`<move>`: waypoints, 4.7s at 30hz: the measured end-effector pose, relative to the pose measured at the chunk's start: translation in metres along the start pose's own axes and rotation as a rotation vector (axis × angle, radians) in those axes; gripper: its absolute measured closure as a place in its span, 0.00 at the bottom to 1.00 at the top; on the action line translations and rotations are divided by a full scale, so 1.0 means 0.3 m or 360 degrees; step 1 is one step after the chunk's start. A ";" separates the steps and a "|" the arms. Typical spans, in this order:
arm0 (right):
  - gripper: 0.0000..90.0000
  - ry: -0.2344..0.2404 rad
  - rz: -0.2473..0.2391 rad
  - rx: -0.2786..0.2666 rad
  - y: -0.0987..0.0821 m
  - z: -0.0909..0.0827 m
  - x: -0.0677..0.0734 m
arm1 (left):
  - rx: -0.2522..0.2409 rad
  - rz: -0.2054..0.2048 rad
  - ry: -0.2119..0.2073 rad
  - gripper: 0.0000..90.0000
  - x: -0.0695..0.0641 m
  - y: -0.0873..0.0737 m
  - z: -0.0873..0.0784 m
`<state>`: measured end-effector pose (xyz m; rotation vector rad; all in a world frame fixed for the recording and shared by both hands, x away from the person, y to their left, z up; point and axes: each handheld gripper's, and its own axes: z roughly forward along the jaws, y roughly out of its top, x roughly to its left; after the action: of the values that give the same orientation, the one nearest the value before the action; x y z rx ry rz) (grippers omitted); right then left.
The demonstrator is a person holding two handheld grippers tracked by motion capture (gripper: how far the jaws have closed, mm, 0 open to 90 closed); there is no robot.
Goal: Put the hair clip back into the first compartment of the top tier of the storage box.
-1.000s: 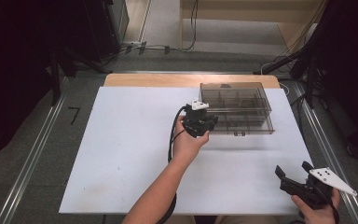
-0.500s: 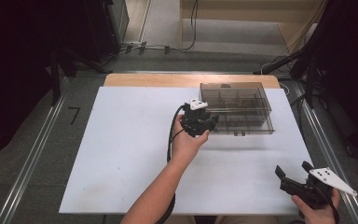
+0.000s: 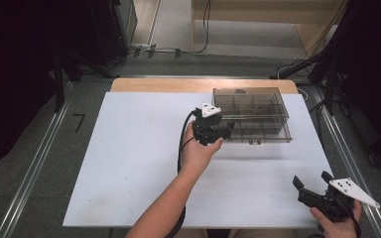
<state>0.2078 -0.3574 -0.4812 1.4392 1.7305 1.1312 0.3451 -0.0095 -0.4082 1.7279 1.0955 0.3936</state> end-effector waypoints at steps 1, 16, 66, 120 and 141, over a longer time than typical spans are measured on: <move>0.02 -0.0003 0.0002 0.0002 0.000 0.000 0.000 | -0.0005 -0.0006 -0.0010 0.52 0.000 0.001 -0.002; 0.02 0.0000 -0.0005 -0.0001 0.000 0.001 0.001 | -0.0016 0.0050 0.0011 0.33 -0.017 0.006 -0.027; 0.02 -0.0004 0.0004 0.0001 0.000 -0.001 0.005 | -0.0264 -0.0011 -0.0016 0.01 0.070 -0.162 -0.402; 0.02 -0.0002 -0.0006 0.0008 0.001 -0.001 0.007 | -0.0316 -0.0158 0.0488 0.01 0.337 -0.521 -0.668; 0.02 -0.0003 -0.0012 0.0021 -0.001 0.003 0.005 | -0.0279 -0.0199 0.0542 0.01 0.402 -0.567 -0.653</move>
<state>0.2083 -0.3556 -0.4817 1.4400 1.7440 1.1162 0.1915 0.2148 -0.4977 1.4618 1.3609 0.7017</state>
